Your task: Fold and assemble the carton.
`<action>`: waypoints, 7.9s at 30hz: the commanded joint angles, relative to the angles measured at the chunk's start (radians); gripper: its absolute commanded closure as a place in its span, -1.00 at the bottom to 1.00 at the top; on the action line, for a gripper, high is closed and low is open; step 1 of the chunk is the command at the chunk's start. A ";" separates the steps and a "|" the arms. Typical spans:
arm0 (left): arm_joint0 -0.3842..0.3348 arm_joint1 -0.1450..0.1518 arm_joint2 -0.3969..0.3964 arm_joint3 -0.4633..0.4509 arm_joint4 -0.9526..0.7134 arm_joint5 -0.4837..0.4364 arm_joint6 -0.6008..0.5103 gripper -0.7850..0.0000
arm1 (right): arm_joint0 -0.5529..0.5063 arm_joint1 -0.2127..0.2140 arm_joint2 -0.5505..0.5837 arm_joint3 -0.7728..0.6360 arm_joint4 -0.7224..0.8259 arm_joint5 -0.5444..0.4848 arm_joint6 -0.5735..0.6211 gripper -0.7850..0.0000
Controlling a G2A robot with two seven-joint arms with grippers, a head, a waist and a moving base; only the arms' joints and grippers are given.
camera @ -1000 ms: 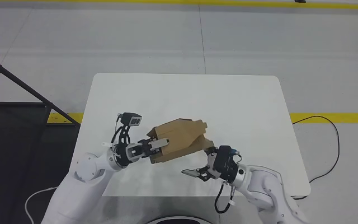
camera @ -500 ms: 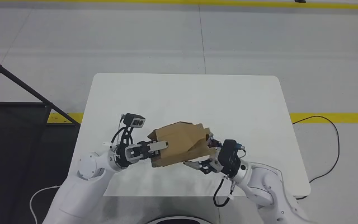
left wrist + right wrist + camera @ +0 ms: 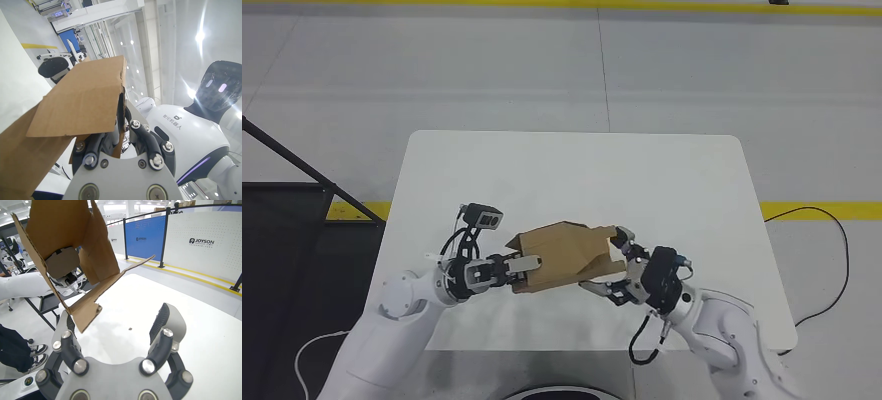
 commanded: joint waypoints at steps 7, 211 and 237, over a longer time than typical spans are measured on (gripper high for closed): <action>0.005 0.003 -0.013 0.003 0.019 0.022 -0.039 1.00 | -0.095 0.020 0.149 -0.099 -0.077 0.011 -0.037 -1.00; -0.086 0.003 0.052 0.155 -0.130 0.270 -0.352 1.00 | 0.177 0.154 -0.078 -0.253 0.163 -0.125 0.474 -1.00; -0.081 0.000 0.041 0.157 -0.124 0.266 -0.351 1.00 | 0.142 0.156 -0.044 -0.275 0.125 -0.102 0.427 -1.00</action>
